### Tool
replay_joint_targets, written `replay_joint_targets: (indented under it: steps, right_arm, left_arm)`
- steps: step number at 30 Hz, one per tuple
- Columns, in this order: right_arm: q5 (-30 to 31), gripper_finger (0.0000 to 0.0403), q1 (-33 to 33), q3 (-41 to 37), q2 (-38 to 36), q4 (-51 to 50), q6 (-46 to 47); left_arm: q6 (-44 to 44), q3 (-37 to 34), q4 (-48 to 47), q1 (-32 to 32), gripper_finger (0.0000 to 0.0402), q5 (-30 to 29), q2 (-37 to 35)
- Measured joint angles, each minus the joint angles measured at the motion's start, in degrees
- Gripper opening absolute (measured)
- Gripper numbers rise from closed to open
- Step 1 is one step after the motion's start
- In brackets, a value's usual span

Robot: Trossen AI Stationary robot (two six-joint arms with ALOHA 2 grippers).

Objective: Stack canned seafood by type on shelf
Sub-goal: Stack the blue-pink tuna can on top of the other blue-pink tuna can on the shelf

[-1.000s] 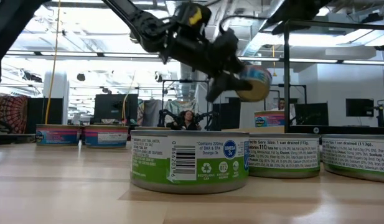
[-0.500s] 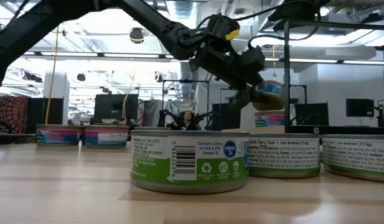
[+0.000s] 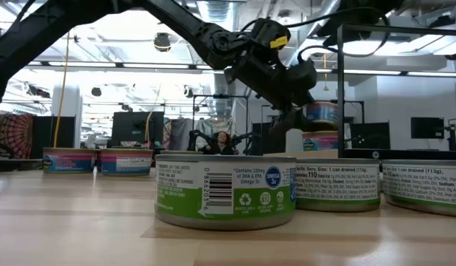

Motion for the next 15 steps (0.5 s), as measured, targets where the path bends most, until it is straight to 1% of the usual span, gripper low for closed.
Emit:
replay_joint_targets:
  steps: [4,7,9,12,15]
  right_arm:
    - [0.0,0.0329,0.0,0.0,-0.2,0.9,0.1]
    - [0.0,0.0329,-0.2,0.0,-0.9,0.9,0.2]
    - [0.0,0.0329,-0.7,0.0,-1.0,0.6,0.4]
    - [-0.2,0.0329,-2.2,0.0,-1.0,-1.6,0.9]
    - [-0.6,0.0329,-4.1,0.0,-1.0,-4.5,2.6]
  left_arm:
    - [-0.5,0.0,-1.9,-0.4,0.0272,-1.1,-0.7]
    - [-1.6,0.1,-2.9,-0.4,0.0291,0.2,-1.3]
    - [-3.0,1.2,-5.6,0.2,0.03,1.6,-1.5]
    - [-5.9,3.4,-9.9,1.0,0.0308,3.5,-1.6]
    - [-6.5,4.9,-12.9,1.1,0.0309,4.0,-1.6]
